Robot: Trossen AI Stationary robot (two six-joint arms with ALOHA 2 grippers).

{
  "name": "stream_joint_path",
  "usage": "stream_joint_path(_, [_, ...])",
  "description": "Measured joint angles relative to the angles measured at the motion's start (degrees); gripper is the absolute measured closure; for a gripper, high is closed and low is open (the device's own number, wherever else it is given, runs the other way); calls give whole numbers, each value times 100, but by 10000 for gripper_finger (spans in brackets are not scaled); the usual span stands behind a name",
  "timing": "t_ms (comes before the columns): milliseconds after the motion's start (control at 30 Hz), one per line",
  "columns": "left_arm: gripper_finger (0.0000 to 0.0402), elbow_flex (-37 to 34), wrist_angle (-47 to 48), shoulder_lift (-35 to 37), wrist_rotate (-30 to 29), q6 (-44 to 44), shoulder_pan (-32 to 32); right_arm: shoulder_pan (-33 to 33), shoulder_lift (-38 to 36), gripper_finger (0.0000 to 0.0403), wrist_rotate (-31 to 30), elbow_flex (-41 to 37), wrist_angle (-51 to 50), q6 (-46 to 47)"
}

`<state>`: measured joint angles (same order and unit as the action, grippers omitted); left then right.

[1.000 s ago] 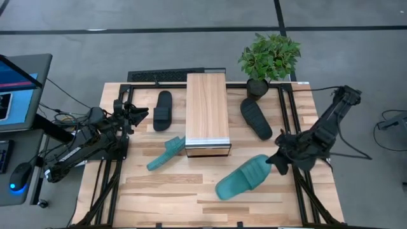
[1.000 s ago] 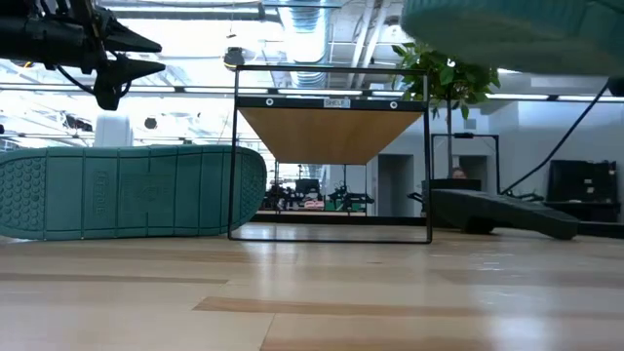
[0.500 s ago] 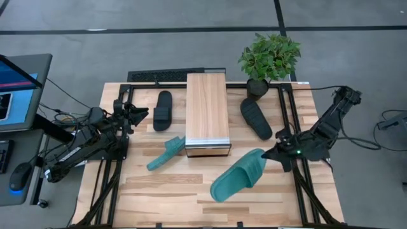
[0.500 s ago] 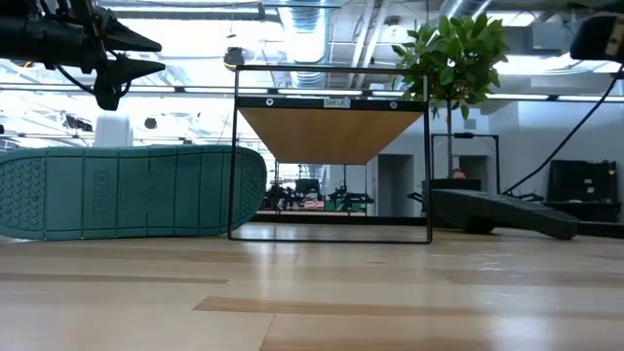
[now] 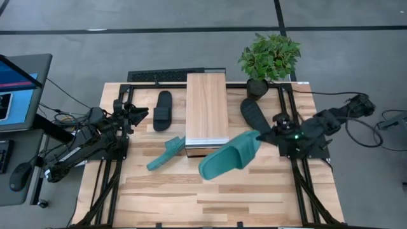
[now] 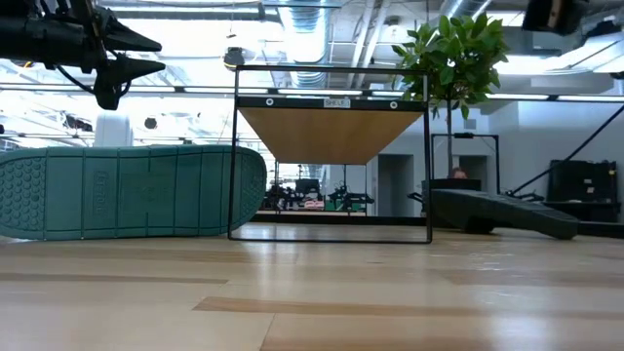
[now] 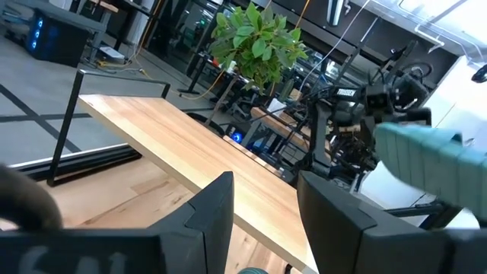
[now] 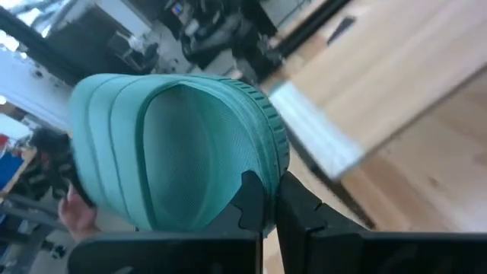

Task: Pick and place slides into the shelf
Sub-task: Put the bottom green slipper on the shelf

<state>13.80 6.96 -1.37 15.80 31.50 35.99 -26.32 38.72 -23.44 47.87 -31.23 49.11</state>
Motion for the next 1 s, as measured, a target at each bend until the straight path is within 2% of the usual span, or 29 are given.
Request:
stream_joint_path(233, [268, 0, -61, 0, -5, -36, 0, 1084, 229, 400, 565, 457, -270, -271])
stream_joint_path(567, [268, 0, -55, 0, -9, -41, 0, 2612, 1223, 401, 1947, 1089, -240, -716])
stream_joint_path(700, [268, 0, -51, 0, -11, -42, 0, 2992, 1606, 401, 2383, 1320, -242, -771])
stream_joint_path(1000, [268, 0, -44, 0, -14, -89, -1, 3569, 2212, 401, 2949, 1518, -264, -768])
